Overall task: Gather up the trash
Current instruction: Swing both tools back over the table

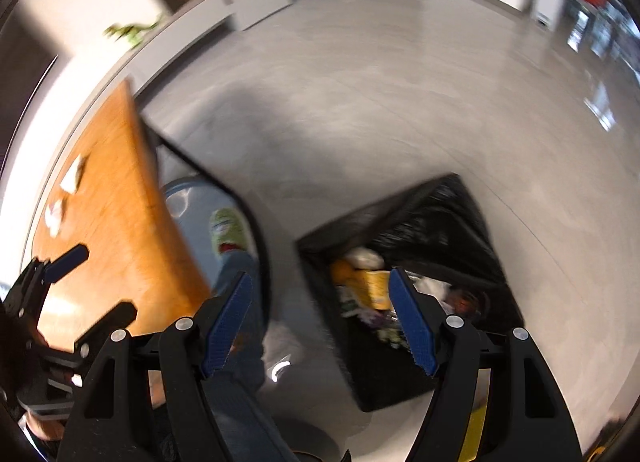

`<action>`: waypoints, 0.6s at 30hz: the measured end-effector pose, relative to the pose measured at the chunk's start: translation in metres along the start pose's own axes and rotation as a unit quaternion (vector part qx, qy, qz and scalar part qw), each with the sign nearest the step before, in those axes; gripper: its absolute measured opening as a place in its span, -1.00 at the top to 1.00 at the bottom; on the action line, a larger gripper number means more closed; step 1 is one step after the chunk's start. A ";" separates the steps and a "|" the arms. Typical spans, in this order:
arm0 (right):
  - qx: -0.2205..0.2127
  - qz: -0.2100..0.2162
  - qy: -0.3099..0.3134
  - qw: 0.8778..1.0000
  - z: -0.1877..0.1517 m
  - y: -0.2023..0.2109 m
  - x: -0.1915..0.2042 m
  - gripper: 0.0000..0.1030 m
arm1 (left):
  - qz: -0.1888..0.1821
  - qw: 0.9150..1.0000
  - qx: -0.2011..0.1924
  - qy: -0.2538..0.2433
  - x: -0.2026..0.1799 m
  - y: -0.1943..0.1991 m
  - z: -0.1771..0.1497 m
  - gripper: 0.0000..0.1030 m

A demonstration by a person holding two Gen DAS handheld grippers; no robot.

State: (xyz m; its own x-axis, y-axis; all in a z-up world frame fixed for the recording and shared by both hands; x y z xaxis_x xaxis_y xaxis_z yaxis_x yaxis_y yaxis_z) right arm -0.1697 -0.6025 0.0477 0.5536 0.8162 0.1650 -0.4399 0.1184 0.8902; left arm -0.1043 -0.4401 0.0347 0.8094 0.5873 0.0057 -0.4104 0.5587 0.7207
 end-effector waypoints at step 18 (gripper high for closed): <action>0.034 0.119 0.126 0.984 0.026 -0.072 0.232 -0.39 | 0.176 0.970 0.003 0.168 0.261 0.062 -0.068 -0.88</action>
State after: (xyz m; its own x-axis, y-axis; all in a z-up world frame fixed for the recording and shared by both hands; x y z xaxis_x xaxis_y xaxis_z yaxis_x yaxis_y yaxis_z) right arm 0.0089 -0.4362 0.0329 0.2433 0.9320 0.2687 -0.4827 -0.1239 0.8670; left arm 0.0529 -0.2123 0.0344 0.4370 0.8991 0.0270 -0.6332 0.2862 0.7192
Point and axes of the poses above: each gripper's, at about its wrist camera, not at the fingertips, and y roughly against the way its jaws point, x to its left, z to its top, the point moved 3 cm from there along -y, roughly the way its jaws point, and after that the axes turned 15 degrees about -x, right-handed, at the moved point
